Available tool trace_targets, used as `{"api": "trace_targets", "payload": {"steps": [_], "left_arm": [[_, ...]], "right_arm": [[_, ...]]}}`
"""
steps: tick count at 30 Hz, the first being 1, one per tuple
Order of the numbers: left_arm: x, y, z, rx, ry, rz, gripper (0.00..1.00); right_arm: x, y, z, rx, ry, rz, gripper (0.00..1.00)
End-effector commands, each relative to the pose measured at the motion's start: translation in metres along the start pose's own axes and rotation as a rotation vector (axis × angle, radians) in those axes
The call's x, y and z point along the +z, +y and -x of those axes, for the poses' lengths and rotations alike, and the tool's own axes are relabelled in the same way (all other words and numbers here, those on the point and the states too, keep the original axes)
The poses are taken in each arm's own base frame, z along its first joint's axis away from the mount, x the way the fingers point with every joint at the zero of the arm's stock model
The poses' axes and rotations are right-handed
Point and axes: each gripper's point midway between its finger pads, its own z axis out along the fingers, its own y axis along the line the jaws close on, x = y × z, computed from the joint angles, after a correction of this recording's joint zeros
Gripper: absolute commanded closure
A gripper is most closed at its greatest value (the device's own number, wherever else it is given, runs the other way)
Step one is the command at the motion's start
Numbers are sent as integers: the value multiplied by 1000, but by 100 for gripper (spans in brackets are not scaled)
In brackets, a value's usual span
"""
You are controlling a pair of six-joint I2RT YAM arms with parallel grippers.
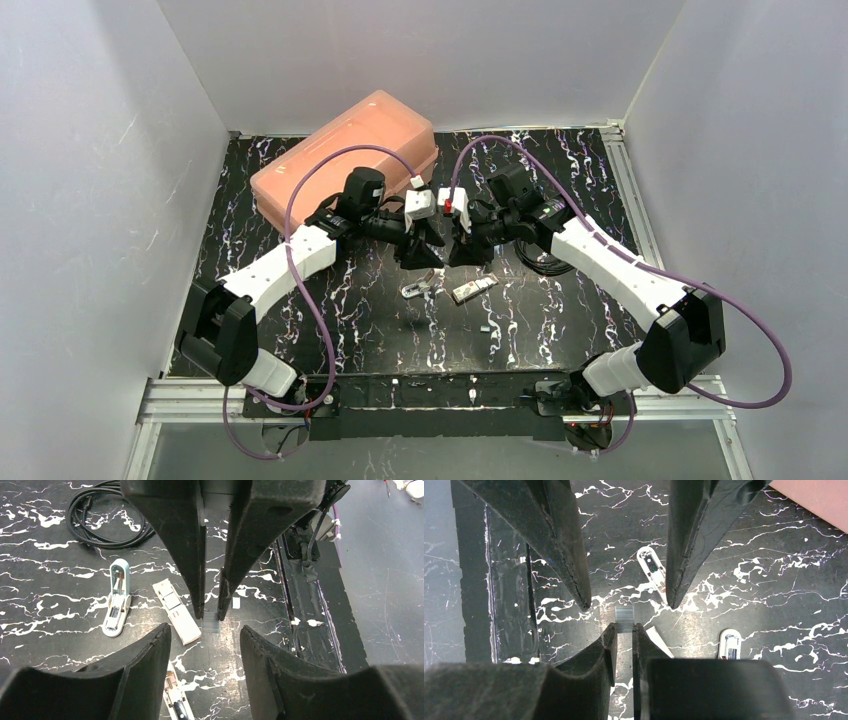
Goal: Load the staples into the stapler
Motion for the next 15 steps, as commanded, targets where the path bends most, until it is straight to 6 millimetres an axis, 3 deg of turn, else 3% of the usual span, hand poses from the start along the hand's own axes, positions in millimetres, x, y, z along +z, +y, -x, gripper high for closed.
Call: {"api": "trace_targets", "payload": {"steps": [1,15], "left_arm": [[3,-6,-2,2,-12,-31,50],[8,-5,-8,-5,-11,-30,57]], "right_arm": [[-7,-7,25,-38,-61,-20,91],[-9,-10,24,-27,-63,-40,91]]}}
